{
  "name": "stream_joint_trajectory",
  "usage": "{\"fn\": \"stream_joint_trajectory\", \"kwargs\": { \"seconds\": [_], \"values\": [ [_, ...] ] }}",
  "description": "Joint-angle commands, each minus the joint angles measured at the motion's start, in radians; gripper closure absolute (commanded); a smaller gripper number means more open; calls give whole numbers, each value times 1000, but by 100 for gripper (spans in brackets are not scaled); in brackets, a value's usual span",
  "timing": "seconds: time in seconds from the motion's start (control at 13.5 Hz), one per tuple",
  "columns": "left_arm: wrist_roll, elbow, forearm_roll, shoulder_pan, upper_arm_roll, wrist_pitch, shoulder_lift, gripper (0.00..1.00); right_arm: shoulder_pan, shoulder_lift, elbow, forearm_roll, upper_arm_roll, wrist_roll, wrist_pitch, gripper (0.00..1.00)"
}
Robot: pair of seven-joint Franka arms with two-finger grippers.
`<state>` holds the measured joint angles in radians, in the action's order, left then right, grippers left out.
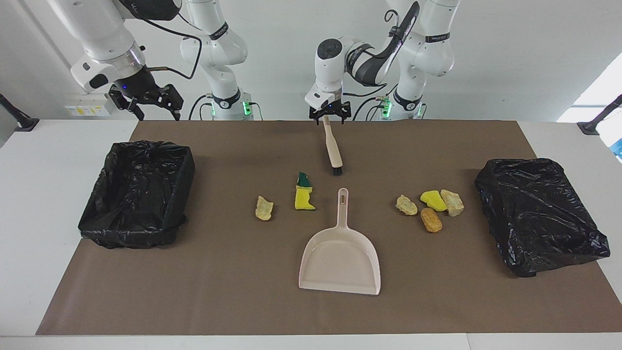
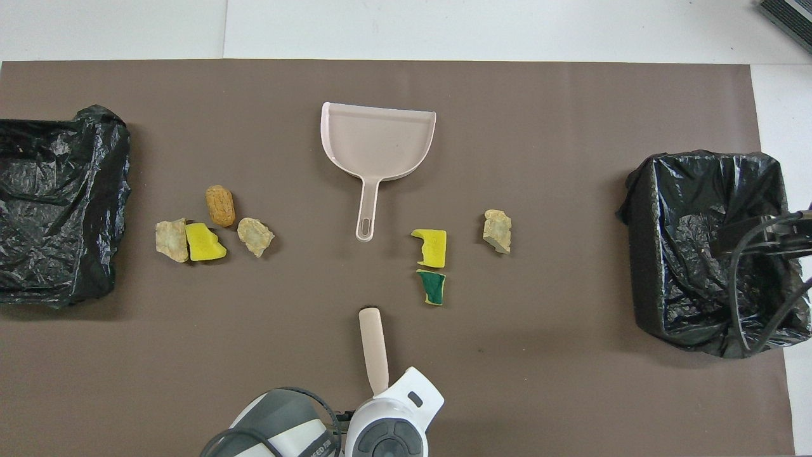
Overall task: Sweep and dump trash in bin
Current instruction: 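Grasp the brush with the left gripper while the right gripper reaches the dustpan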
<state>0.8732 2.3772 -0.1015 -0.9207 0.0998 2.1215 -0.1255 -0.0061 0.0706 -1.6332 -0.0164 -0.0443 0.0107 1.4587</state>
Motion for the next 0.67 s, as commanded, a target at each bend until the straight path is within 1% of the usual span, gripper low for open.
{"fn": "stream_joint_trajectory", "kwargs": {
  "seconds": [0.0, 0.22, 0.3, 0.37, 0.45, 0.59],
  "values": [
    [23, 71, -9, -41, -19, 76, -20, 0, -5, 31, -40, -11, 3, -5, 22, 0],
    [33, 77, -9, -41, -19, 97, -13, 0, -5, 31, -42, -11, 4, -5, 22, 0],
    [33, 77, -9, -41, -19, 103, -13, 5, -5, 31, -42, -11, 4, -5, 22, 0],
    [32, 76, -9, -41, -19, 106, -13, 20, -3, 34, -47, -11, 4, -5, 20, 0],
    [29, 76, -9, -41, -19, 106, -11, 39, -3, 37, -48, -11, 4, -5, 22, 0],
    [7, 76, -9, -41, -17, 103, -13, 83, -3, 38, -53, -11, 4, -5, 22, 0]
  ]
}}
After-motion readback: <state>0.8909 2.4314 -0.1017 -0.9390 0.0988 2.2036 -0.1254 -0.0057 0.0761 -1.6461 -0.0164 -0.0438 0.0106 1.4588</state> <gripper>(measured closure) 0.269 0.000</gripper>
